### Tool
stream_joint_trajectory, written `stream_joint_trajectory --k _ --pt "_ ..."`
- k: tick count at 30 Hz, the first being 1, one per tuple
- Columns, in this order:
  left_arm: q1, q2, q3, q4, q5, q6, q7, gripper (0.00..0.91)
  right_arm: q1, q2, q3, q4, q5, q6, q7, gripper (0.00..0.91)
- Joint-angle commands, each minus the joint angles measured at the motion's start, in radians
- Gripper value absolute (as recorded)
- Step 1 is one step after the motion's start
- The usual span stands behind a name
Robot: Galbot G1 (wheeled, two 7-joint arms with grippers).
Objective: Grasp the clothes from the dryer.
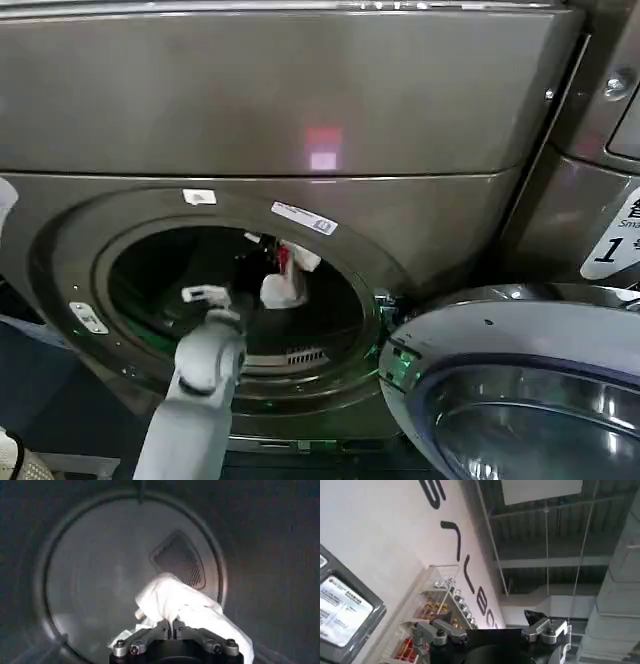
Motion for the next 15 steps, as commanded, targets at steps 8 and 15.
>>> stream_joint_trajectory --k 8,15 --pt "0.333 -0.034 -0.018 -0.182 0.077 -0.099 -0.038 0.0 0.01 -0.005 -0.004 -0.007 0.014 -0.007 -0.005 0.907" --pt "0.336 -0.038 -0.015 -0.186 0.083 -0.095 -0.037 0.0 0.005 -0.004 0.001 -0.007 0.015 -0.009 -0.002 0.907"
